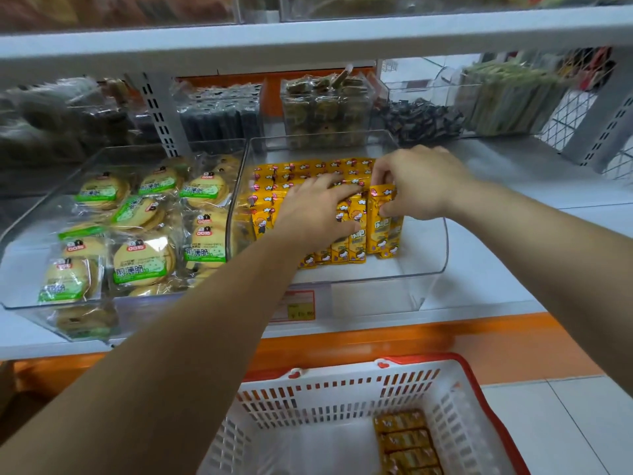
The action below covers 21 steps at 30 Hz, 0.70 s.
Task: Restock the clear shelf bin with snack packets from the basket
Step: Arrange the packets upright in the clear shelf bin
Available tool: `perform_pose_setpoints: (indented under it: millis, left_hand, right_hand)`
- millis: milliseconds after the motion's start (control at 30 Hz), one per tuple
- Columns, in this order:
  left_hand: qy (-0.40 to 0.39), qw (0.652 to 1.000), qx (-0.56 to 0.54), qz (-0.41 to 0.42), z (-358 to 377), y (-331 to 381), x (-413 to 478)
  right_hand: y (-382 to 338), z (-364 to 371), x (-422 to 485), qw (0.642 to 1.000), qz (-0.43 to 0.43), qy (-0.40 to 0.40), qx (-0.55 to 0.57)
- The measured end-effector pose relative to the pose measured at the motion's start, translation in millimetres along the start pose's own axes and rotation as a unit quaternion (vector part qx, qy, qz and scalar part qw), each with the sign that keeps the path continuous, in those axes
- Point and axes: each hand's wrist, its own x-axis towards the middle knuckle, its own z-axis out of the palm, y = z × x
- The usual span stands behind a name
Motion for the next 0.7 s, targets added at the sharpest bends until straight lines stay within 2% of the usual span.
perform_pose_setpoints:
  millis: [300, 400, 467, 567, 633, 700]
  left_hand:
    - [0.011, 1.0, -0.005, -0.01, 1, 3, -5]
    - [0.0, 1.0, -0.003, -0.015, -2, 5, -5]
    - [-0.01, 1.0, -0.01, -0.018, -5, 8, -3]
    - [0.004, 0.999, -0.031, -0.007, -9, 16, 3]
    - [0.011, 1.0, -0.012, 0.016, -9, 23, 8]
    - [-0.003, 1.0, 0.006, 0.03, -6, 32, 16]
  right_hand:
    - [-15, -1, 17, 0.993, 0.002, -0.087, -0.078]
    - [-14, -5, 12, 0.993, -0.002, -0.07, -0.091]
    - [-4, -9, -1, 0.999, 0.004, -0.008, -0.046]
    - [16, -7, -31, 0.988, 0.03, 0.096, 0.118]
    - [24, -2, -47, 0.977, 0.052, 0.095, 0.186]
    - [28, 6, -57, 0.972, 0.057, 0.054, 0.222]
